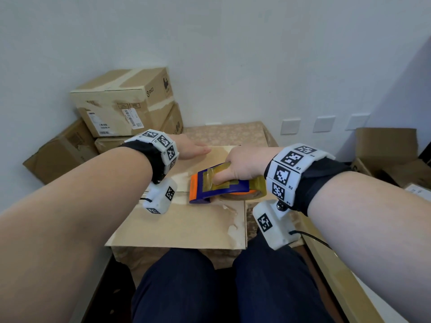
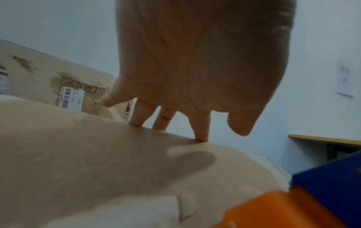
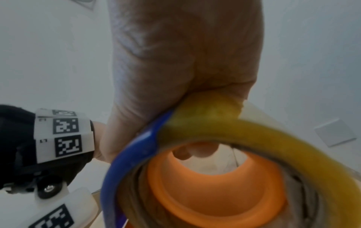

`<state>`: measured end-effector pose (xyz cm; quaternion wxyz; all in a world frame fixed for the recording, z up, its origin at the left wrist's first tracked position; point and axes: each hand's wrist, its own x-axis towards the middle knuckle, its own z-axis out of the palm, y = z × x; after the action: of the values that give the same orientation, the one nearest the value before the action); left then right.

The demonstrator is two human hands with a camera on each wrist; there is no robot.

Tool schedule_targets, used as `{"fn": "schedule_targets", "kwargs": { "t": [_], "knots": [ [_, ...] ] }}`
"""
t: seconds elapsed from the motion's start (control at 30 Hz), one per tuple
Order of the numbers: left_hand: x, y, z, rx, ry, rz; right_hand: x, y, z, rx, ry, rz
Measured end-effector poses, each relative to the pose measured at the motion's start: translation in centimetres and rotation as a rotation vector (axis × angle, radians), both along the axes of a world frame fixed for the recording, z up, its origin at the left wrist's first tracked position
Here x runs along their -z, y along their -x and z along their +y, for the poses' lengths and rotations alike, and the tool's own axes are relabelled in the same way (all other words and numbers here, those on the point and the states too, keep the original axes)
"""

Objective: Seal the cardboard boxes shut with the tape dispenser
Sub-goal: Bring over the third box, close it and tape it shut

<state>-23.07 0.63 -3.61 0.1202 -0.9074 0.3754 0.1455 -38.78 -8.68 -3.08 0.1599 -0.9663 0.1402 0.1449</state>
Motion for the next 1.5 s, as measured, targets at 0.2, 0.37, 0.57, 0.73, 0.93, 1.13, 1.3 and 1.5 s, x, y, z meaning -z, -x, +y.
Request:
{"fn": "schedule_targets", "kwargs": {
  "t": [0.2,0.37,0.57,0.73,0.93,1.13,1.3,1.5],
  "knots": [
    [-0.2,0.1,-0.7,0.032,0.069,0.040,-0.1,0.0,0.3,-0.009,-0.021,-0.005],
    [0.1,0.6,-0.7,0.096,0.117,0.076,0.2,0.6,-0.3,0.002,-0.073,-0.055],
    [0.4,0.1,-0.6,0.095,0.118,0.082,0.2,1.8,-1.8,0.002,-0.158,-0.075],
    [0.3,0.5,-0.8,0.105,0.124,0.073,0.8,2.5,-2.2,-0.018,-0.142,-0.077],
    [-0.1,0.7,-0.5,0.088,0.152,0.082,0.5,4.8,-5.0,0.057,-0.119,-0.041],
    [0.1,1.3,-1.2,0.105,0.125,0.075,1.1,5.1,-6.0,0.104,-0.064,0.007],
    [0.1,1.5,-1.6,0.083,0.120,0.049,0.5,4.8,-5.6,0.115,-0.003,0.045],
    [0.7,2.4,-3.2,0.061,0.132,-0.022,0.6,4.7,-5.4,0.116,0.000,0.043]
  ]
}}
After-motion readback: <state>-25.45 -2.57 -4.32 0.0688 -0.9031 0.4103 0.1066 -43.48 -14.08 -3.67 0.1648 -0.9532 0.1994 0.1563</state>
